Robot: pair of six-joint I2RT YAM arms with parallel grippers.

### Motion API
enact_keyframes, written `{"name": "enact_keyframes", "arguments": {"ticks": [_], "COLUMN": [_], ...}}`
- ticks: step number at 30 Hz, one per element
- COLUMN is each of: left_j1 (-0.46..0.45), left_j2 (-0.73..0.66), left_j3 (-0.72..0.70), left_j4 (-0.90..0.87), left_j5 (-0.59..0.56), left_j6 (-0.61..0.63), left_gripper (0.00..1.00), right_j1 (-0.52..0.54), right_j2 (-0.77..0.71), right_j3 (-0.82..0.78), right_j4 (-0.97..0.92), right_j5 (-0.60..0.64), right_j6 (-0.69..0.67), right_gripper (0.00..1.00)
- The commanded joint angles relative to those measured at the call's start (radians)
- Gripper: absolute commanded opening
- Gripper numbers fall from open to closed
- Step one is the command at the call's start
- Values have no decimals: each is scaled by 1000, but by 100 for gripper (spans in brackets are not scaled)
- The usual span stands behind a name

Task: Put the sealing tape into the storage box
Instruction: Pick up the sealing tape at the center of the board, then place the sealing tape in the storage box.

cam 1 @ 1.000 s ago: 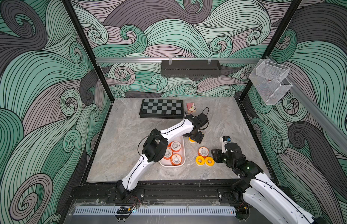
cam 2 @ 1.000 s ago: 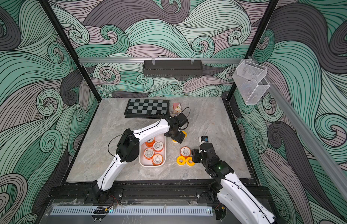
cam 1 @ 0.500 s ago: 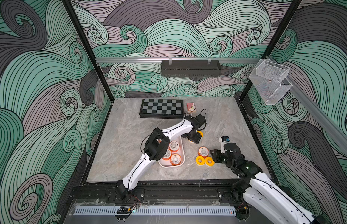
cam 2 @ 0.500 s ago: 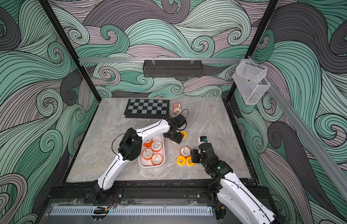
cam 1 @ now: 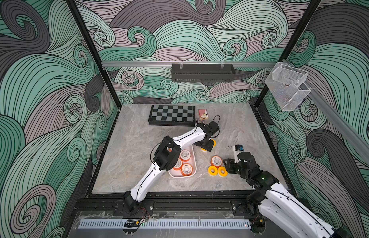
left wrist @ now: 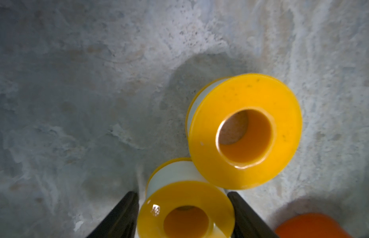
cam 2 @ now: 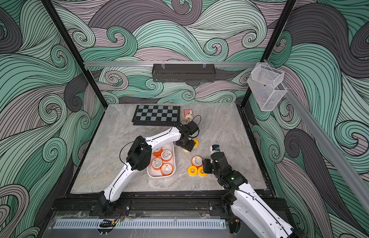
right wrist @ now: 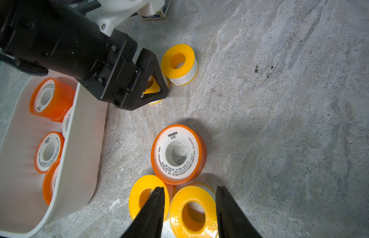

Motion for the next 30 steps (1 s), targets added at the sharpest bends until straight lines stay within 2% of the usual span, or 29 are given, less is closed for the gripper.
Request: {"name": "enact_keyframes", "arguments": {"ticks": [1, 10, 20, 22, 26, 30], "left_j1": [6, 2, -15, -17, -17, -15], "left_j2": [16, -49, -207, -268, -450, -600], "left_j3": [45, 61, 63, 0, -256, -452], "left_j4": [-17, -68, -170, -171, -66, -43], "left_j5": [11, 5, -7, -25, -58, -96], "left_j6": [18, 2, -38, -51, -71, -102], "left_gripper": [64, 60, 59, 59, 59, 59], "right_j1": [7, 12, 15, 17, 19, 22], "right_j2": [-2, -2, -9, -10, -12, -9], "right_j3": [-7, -8, -9, -10, -11, -10], "right_j4": [17, 19, 19, 18, 21, 23], "right_j5": [13, 14, 16, 16, 16, 16], "right_j6": [-7, -8, -9, -9, -10, -9], "right_gripper": [45, 45, 45, 45, 45, 45]}}
